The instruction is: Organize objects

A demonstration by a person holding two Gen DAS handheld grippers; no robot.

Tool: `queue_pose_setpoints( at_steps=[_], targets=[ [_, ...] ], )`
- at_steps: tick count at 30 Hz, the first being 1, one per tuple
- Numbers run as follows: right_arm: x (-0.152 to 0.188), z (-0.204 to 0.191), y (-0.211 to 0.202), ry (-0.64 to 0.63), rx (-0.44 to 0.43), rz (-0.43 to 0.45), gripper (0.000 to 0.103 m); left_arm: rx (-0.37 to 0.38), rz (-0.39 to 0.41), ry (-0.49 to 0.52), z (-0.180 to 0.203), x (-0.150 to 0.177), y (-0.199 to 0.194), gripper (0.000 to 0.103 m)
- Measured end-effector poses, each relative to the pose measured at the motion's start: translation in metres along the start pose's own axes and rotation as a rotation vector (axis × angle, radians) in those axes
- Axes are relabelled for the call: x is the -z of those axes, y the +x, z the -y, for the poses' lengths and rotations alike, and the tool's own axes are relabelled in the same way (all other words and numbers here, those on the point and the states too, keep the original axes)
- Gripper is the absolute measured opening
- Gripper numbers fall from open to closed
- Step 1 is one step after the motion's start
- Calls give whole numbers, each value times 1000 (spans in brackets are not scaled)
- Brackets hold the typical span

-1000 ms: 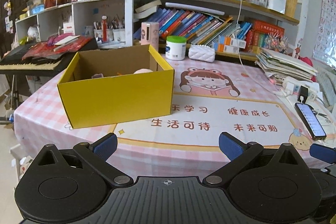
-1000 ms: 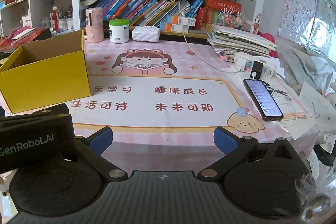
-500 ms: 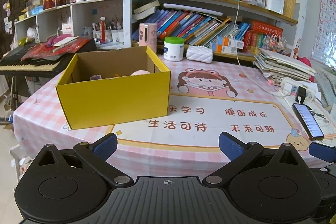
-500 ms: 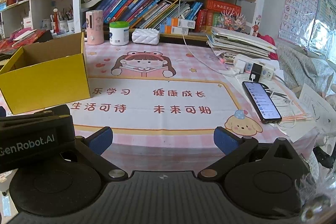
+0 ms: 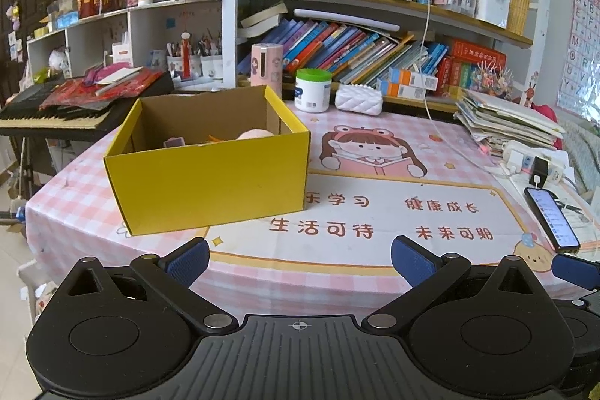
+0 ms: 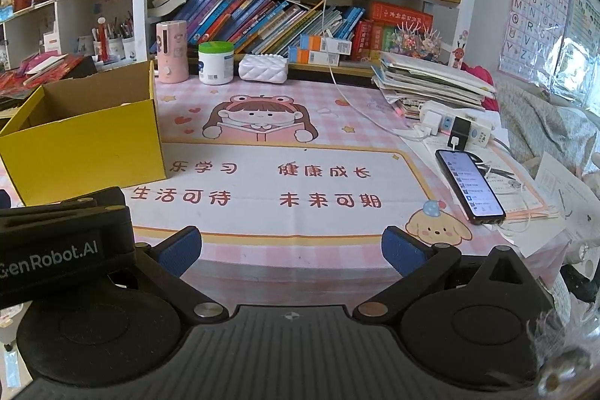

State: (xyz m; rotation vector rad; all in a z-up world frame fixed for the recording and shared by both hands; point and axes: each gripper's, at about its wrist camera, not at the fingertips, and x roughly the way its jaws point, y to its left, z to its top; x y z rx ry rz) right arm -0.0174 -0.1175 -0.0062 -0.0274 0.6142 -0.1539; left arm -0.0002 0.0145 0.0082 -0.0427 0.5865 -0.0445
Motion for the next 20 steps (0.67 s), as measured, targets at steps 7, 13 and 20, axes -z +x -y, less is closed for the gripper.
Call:
queue_pose_setpoints(
  at_steps=[7, 13, 20],
  targets=[
    [0, 1, 0, 0, 0, -1, 103, -1, -1, 0, 0, 0, 0, 103],
    [0, -1, 1, -1, -1, -6, 103, -4, -6, -3, -3, 1, 1, 103],
    [0, -5, 5, -7, -10, -9, 103, -6, -11, -14, -6, 0, 3, 103]
  ],
)
